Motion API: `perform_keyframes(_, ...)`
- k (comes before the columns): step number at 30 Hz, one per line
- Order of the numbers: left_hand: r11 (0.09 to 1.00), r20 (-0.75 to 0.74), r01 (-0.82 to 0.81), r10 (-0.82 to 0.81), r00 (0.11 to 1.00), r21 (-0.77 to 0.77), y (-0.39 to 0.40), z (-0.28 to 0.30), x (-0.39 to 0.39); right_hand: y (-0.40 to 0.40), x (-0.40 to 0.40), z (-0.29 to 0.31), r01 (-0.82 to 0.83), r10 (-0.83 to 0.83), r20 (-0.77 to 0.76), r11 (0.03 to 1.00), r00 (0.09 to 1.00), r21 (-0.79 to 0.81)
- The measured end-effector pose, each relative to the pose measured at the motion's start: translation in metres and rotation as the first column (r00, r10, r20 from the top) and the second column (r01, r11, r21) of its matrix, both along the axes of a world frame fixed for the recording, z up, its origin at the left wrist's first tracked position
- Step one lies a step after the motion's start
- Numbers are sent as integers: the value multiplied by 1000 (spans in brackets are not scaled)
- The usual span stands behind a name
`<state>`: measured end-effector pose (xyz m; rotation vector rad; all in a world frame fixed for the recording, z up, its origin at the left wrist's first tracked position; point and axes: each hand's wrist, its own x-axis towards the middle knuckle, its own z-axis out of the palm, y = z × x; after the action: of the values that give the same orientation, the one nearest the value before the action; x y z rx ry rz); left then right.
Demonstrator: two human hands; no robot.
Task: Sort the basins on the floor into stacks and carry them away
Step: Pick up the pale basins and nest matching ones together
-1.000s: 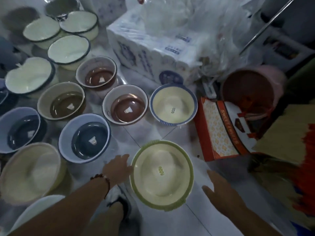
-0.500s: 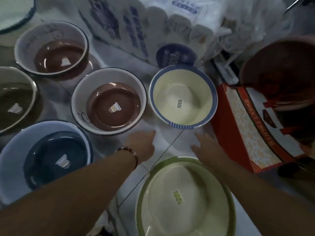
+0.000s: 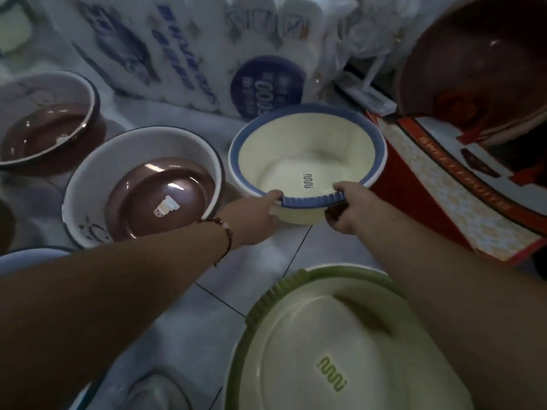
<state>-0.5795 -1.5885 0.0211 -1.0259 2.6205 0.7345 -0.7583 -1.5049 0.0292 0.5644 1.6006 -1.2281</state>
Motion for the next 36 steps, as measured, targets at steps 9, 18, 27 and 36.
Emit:
perform_keyframes(9, 984, -248, -88, 125, 961, 155, 27, 108, 35, 124, -7, 127, -138, 145, -273, 989, 951, 45)
perform_keyframes(18, 918, -344, -274, 365, 865, 285, 101, 156, 104, 251, 54, 189, -282, 342, -270, 930, 900, 236)
perform_keyframes(27, 886, -270, -419, 461, 845, 200, 156, 112, 152, 324, 121, 121, -237, 312, -212, 919, 926, 315)
perform_keyframes(36, 934, -272, -338, 358, 894, 116, 168, 111, 153, 335, 131, 112, -231, 361, -231, 864, 904, 447)
